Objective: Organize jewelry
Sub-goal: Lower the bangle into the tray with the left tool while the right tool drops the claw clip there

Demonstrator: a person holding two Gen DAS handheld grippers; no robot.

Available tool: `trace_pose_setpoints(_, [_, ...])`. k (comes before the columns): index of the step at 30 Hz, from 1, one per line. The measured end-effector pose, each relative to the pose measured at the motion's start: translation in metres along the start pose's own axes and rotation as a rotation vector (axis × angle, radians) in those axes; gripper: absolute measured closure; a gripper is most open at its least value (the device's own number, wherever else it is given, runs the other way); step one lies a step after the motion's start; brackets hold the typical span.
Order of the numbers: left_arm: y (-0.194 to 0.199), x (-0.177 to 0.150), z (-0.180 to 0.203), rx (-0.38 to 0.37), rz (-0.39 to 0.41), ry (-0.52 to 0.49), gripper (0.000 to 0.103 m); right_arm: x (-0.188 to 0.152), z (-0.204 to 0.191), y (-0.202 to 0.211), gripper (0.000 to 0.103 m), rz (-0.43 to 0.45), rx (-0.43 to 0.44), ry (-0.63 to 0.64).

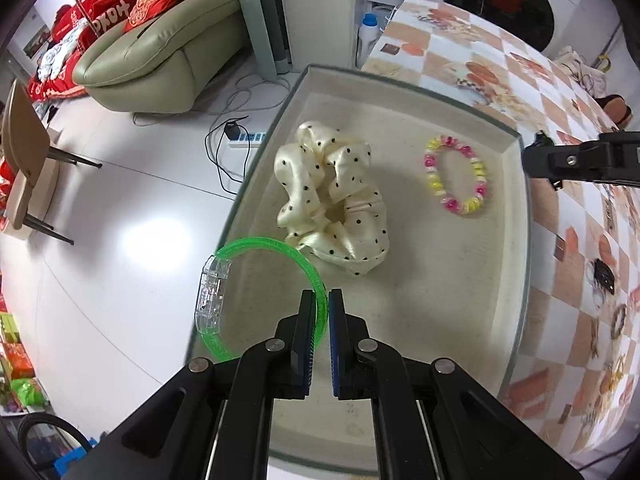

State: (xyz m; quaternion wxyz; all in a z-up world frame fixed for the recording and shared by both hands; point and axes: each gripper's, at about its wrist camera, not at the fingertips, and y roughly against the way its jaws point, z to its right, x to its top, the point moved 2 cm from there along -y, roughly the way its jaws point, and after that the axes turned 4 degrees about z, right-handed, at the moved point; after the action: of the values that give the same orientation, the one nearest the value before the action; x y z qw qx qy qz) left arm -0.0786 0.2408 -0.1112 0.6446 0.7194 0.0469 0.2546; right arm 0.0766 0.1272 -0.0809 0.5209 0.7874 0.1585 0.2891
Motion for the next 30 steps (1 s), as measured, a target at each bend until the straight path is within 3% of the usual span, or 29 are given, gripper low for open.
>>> trace_pose_setpoints(8, [-0.020, 0.015, 0.010, 0.015, 0.016, 0.004, 0.092, 0.015, -0.005, -0.043, 0.078, -0.049, 0.016, -0.023])
trace_pose_setpoints(13, [-0.030, 0.029, 0.018, 0.028, 0.039, -0.013, 0.093, 0.020, -0.003, -0.060, 0.078, -0.069, -0.019, -0.005])
trace_pose_setpoints(20, [-0.041, 0.042, 0.024, 0.035, 0.040, -0.038, 0.092, 0.023, 0.010, -0.061, 0.078, -0.069, -0.077, -0.006])
trace_pose_setpoints(30, [-0.038, 0.038, 0.029, 0.041, 0.025, -0.066, 0.092, 0.025, 0.015, -0.063, 0.075, -0.083, -0.060, -0.033])
